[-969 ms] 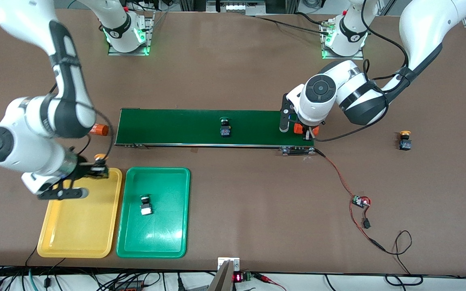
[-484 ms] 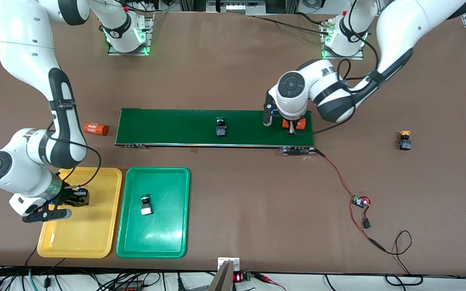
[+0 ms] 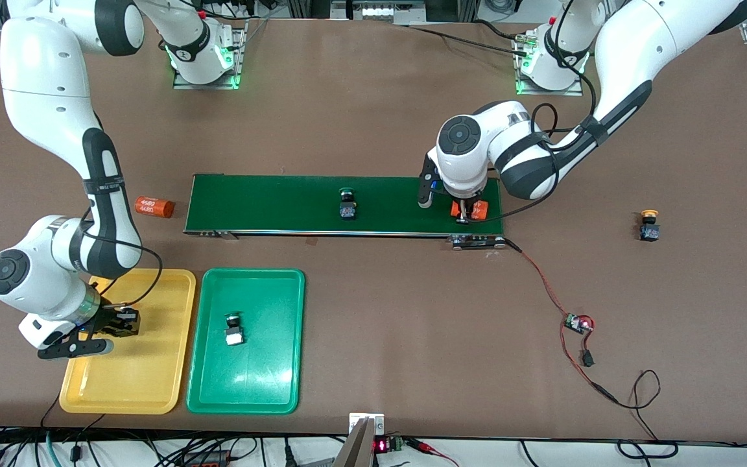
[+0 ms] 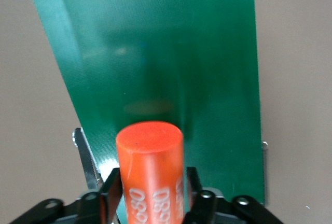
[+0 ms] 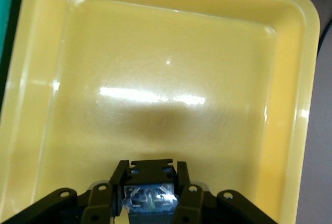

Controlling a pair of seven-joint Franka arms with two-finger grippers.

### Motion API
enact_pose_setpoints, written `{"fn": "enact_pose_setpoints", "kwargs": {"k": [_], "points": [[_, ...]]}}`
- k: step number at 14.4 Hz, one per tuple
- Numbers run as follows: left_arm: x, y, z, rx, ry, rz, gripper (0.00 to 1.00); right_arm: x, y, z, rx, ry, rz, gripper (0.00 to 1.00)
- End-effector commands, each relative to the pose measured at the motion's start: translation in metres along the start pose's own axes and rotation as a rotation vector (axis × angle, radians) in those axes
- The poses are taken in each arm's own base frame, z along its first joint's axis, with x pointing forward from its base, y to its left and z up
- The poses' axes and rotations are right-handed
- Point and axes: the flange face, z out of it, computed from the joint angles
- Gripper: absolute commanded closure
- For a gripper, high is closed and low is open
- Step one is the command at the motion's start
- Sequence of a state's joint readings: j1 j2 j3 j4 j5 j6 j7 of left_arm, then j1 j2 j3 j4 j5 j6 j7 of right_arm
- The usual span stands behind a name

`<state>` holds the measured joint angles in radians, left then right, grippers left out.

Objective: Sort buttons by color to trays

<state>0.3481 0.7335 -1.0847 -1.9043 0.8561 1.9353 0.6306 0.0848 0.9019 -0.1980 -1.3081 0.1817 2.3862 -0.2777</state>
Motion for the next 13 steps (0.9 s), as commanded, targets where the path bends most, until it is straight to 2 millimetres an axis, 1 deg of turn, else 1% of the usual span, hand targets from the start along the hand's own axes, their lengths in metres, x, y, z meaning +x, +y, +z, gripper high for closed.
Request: {"fn": "enact_pose_setpoints", "kwargs": {"k": [1, 2, 3, 4, 5, 6, 7, 9, 11, 12, 13], "points": [[0.004, -0.003, -0.004, 0.024, -0.005, -0.001, 0.0, 0.005, 0.003, -0.002, 0.018, 0.022, 0.007, 0.31], [0.004, -0.003, -0.008, 0.021, -0.002, -0.006, 0.0, 0.005, 0.003, -0.001, 0.02, 0.022, 0.008, 0.24], [0.0, -0.004, -0.011, 0.023, 0.002, -0.011, 0.0, 0.005, 0.004, -0.001, 0.022, 0.023, 0.013, 0.12], [-0.004, -0.005, -0.018, 0.023, 0.003, -0.019, 0.0, 0.005, 0.004, -0.002, 0.025, 0.025, 0.018, 0.04], [-0.012, -0.003, -0.034, 0.017, 0.011, -0.037, 0.0, 0.006, 0.003, -0.004, 0.032, 0.026, 0.023, 0.0], [-0.028, -0.007, -0.042, -0.007, 0.011, -0.073, 0.0, 0.007, 0.0, -0.008, 0.038, 0.027, 0.022, 0.0], [-0.054, -0.015, -0.045, -0.03, -0.001, -0.118, 0.0, 0.008, -0.007, -0.008, 0.042, 0.023, 0.013, 0.0], [-0.085, -0.025, -0.052, -0.047, -0.005, -0.217, 0.0, 0.009, -0.012, -0.025, 0.063, -0.01, 0.012, 0.0], [-0.107, -0.032, -0.051, -0.067, -0.025, -0.366, 0.0, 0.009, -0.018, -0.053, 0.092, -0.064, 0.014, 0.0], [-0.12, -0.036, -0.046, -0.077, -0.018, -0.433, 0.0, 0.008, -0.019, -0.072, 0.109, -0.091, 0.012, 0.0], [-0.14, -0.042, -0.038, -0.093, -0.007, -0.492, 0.0, 0.008, -0.025, -0.091, 0.121, -0.114, 0.003, 0.0]]}}
